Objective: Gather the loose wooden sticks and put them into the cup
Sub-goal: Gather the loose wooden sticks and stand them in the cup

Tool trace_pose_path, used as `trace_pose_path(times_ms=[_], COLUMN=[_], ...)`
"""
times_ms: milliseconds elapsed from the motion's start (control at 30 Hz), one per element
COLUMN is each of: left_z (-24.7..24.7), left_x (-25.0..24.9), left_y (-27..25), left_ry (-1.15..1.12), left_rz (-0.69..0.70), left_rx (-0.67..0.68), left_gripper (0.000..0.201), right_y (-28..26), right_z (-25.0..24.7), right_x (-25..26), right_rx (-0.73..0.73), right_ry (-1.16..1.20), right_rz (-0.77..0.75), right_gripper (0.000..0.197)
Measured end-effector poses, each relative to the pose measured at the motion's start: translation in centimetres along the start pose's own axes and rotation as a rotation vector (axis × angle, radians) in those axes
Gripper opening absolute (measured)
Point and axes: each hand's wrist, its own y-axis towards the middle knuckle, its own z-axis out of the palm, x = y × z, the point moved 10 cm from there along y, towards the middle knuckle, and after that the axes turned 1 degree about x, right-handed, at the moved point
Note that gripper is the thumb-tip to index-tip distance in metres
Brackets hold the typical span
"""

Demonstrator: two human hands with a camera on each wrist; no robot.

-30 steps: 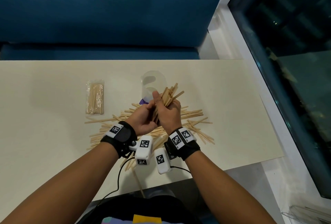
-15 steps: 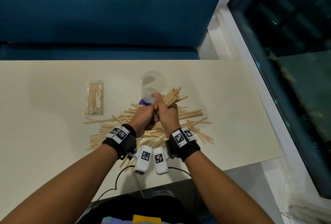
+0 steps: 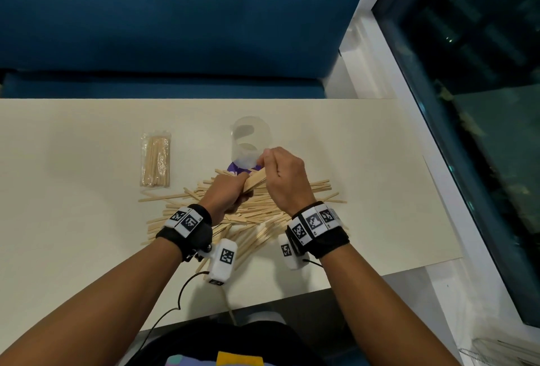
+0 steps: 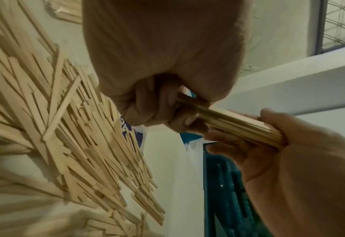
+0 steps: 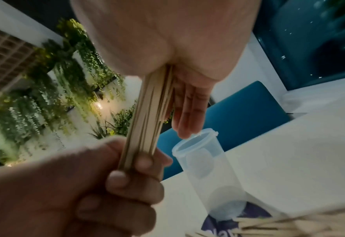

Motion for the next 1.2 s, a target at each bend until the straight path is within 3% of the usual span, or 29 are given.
trace_pose_path(times_ms=[100,167,233,367,533,600,633,700,767,933,1200], left_z=[-1.6,-2.4,-3.1,-3.5,-5.6,-6.8,-6.7,-5.3,-3.5,-2.6,-3.2], left_x=[0.8,1.1,1.2,-1.1,-6.1,-7.4,-7.9,-8.6,-9.5,-9.4,-8.9], left_y=[0.4,0.7,0.9,1.2,2.4,3.7,4.5,6.0,6.3,6.9,6.7], left_ry=[-0.013,-0.018,0.0,0.022,-0.111,0.077,0.261,0.614,0.791,0.787,0.757], left_rz=[-0.034,-0.046,-0.052,0.023,0.196,0.268,0.284,0.343,0.446,0.506,0.508], left_rx=[-0.051,-0.049,-0.042,-0.071,-0.212,-0.288,-0.286,-0.216,-0.158,-0.149,-0.155], left_gripper=[0.033,0.033,0.032,0.031,0.035,0.028,0.045,0.097,0.123,0.112,0.107], right_y=[-0.6,-1.0,-1.2,-0.6,4.3,6.4,7.4,9.4,10.7,11.6,11.4], right_z=[1.9,2.7,2.5,0.3,-5.4,-7.4,-7.4,-5.2,-1.0,6.7,9.3], right_x=[1.2,1.0,0.3,-0.1,-1.4,-2.7,-3.3,-4.5,-5.0,-3.9,-3.7], right_rx=[0.247,0.36,0.383,0.263,0.066,-0.037,-0.063,-0.047,0.043,0.201,0.468], right_ry=[-0.085,-0.068,0.008,0.207,0.211,0.16,0.116,0.009,-0.128,-0.358,-0.514], right_rz=[-0.049,0.019,0.15,0.349,0.391,0.395,0.405,0.411,0.384,0.272,0.233], right_gripper=[0.024,0.023,0.022,0.018,0.012,0.01,0.01,0.01,0.012,0.02,0.022])
